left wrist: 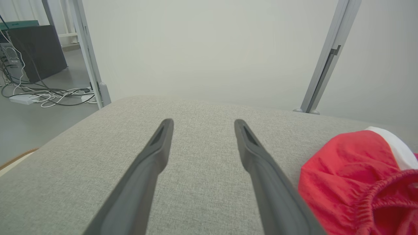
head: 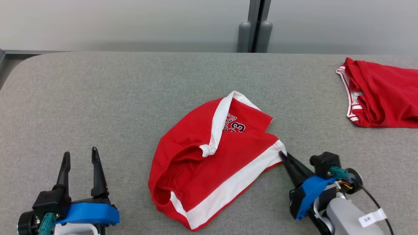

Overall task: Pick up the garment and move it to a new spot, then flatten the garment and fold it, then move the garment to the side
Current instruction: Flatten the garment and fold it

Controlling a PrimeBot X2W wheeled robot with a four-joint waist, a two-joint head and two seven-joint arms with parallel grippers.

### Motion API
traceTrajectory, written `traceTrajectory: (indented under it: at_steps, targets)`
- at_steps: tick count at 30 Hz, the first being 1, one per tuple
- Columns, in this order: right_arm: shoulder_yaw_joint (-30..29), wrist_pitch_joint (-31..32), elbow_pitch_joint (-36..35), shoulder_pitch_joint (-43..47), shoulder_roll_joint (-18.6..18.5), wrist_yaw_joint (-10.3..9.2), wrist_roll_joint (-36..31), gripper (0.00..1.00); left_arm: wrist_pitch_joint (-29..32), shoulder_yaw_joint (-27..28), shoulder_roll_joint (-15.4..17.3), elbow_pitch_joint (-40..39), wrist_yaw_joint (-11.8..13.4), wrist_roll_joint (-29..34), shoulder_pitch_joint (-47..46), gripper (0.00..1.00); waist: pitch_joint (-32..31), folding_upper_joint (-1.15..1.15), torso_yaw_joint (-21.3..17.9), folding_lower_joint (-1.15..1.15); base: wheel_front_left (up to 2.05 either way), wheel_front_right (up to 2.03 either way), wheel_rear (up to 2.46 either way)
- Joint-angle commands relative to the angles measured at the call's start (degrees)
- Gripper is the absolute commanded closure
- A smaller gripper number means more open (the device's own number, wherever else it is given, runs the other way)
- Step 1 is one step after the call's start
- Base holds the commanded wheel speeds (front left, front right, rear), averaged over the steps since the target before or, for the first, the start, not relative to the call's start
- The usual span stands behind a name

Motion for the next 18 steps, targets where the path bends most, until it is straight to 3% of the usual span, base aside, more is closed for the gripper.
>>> traceTrajectory:
  at_steps: [1, 13, 18]
  targets:
    - [-1.1, -0.6, -0.5, 0.8, -0.6, 0.01, 0.8, 1.0, -0.3, 0.3, -0.1, 0.1, -0.2, 0.5, 0.4, 0.0, -0.5, 0.0, -0.3, 0.0, 0.0, 0.0, 0.0]
    - [-14.3, -0.7, -11.0, 14.6, -3.2, 0.01, 2.8, 1.0, -0.3, 0.8, -0.1, 0.3, -0.5, 0.6, 2.1, 0.0, -2.8, 0.0, -3.5, 0.0, 0.0, 0.0, 0.0]
    - [-18.4, 1.7, -16.1, 19.4, -2.1, 0.01, 3.2, 1.0, -0.3, 0.7, 0.0, 0.0, -0.5, 0.8, 1.7, 0.0, -2.4, 0.0, -4.6, 0.0, 0.0, 0.0, 0.0]
